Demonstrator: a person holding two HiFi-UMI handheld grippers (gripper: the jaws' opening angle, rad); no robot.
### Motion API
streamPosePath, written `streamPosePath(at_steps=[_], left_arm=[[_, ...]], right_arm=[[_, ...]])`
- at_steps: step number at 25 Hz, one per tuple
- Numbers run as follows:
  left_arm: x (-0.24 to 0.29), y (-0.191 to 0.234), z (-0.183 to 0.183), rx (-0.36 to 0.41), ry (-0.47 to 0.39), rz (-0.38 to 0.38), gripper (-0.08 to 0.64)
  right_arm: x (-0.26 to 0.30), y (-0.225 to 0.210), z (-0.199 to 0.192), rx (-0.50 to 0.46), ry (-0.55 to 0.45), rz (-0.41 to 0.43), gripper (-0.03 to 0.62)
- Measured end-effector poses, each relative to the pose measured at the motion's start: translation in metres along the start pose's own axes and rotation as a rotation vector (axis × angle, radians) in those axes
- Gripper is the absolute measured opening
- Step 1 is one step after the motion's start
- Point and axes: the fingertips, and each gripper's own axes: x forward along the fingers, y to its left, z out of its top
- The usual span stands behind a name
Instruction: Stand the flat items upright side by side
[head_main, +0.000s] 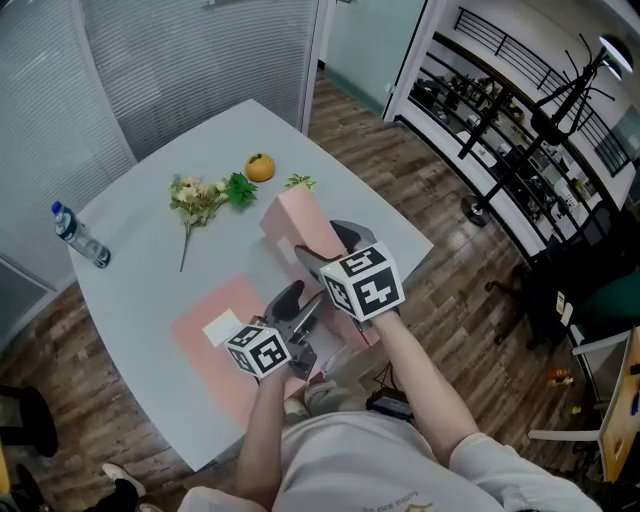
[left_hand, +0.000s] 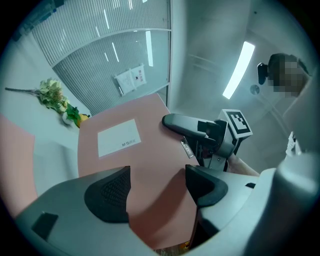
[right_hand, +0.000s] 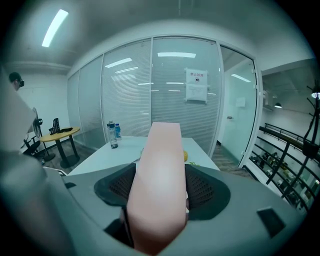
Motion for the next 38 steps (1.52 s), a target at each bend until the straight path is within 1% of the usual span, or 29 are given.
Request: streamPosePath(at_steps=[8, 11, 13, 17, 23, 27, 29, 33, 36, 38], left_arm=[[0.001, -0.003, -0.001, -0.004, -0.009, -0.006, 0.331], [0.002, -0.008, -0.001, 0.001, -0.012, -0.025, 0.331], [0.002, -0.011, -0.004, 0.001, -0.007, -0.038, 0.331], [0.003, -0.012, -0.009, -0.001, 0.004, -0.044, 0.331], [0.004, -0.012, -0.015, -0.008, 0.020, -0.034, 0.331], [0.004, -0.014, -0.019, -0.003, 0.036, -0.034, 0.331], [0.004, -0.014, -0.020, 0.006, 0.047, -0.030, 0.331], [0.004, -0.012, -0.027, 0.040, 0.087, -0.013, 0.331], [0.005, -0.014, -0.034, 0.081, 0.124, -0.002, 0.331], [0.007, -0.013, -0.038, 0.091, 0.143, 0.008, 0.331]], right_arm=[[-0.016, -0.001, 0.006, -0.003, -0.108, -0.016, 0.316], [-0.023, 0.000, 0.008, -0.016, -0.163, -0.012, 0.316], [-0.027, 0.001, 0.008, -0.026, -0.202, -0.005, 0.317], [-0.034, 0.003, 0.005, -0.036, -0.245, 0.005, 0.317], [-0.046, 0.001, 0.002, -0.036, -0.334, -0.021, 0.318], [-0.053, 0.001, 0.000, -0.037, -0.370, -0.032, 0.318], [-0.057, 0.001, -0.002, -0.036, -0.394, -0.041, 0.318], [-0.067, -0.001, -0.011, -0.031, -0.480, -0.070, 0.318], [-0.074, -0.002, -0.018, -0.014, -0.515, -0.051, 0.316], [-0.075, -0.004, -0.025, 0.012, -0.507, -0.027, 0.316]])
